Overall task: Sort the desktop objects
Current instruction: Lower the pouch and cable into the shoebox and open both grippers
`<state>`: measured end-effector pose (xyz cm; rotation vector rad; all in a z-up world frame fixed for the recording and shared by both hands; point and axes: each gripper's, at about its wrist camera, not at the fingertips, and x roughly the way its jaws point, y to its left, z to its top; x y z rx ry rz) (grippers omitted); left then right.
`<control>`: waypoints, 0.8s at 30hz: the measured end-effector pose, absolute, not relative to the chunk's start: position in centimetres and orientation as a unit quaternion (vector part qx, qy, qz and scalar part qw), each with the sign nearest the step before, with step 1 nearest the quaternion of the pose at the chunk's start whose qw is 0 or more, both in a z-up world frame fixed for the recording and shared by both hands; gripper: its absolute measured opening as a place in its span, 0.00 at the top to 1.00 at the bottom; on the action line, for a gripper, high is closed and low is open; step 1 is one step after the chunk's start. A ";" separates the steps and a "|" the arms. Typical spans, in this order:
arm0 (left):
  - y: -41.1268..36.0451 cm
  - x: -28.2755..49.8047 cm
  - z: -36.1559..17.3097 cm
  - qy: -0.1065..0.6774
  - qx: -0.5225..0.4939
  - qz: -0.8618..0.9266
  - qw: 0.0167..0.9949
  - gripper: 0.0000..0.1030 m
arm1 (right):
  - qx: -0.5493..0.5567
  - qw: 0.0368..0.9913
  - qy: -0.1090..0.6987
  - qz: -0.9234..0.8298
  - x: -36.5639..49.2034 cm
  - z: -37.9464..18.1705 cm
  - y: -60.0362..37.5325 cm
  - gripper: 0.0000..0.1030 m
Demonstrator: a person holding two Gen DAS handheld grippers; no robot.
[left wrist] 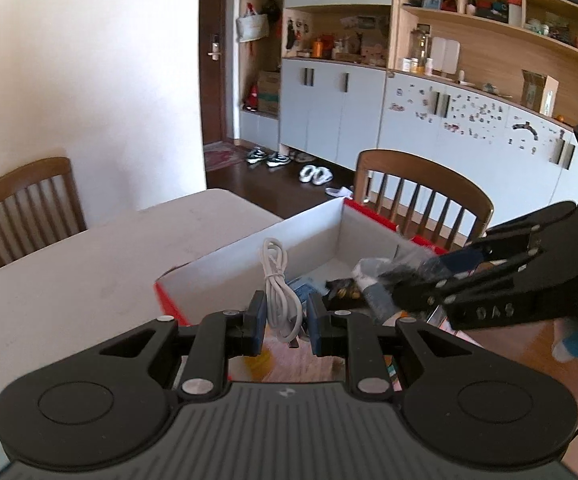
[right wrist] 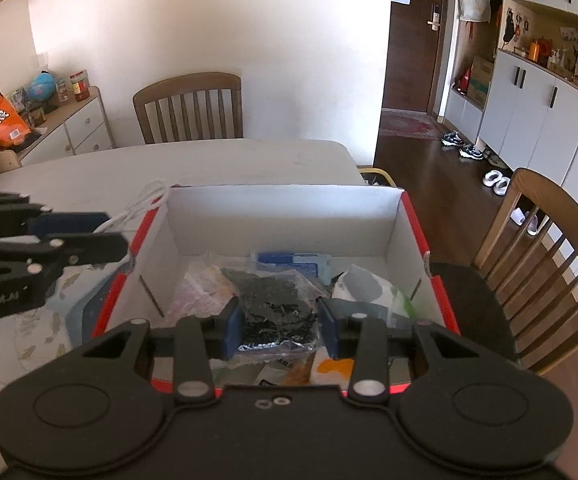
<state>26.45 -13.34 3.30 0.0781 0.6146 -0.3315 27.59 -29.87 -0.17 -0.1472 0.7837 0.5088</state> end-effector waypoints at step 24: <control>-16.0 37.2 -1.4 0.383 0.042 -0.217 0.897 0.81 | -0.069 0.865 0.425 0.257 30.6 -3.3 -30.4 0.63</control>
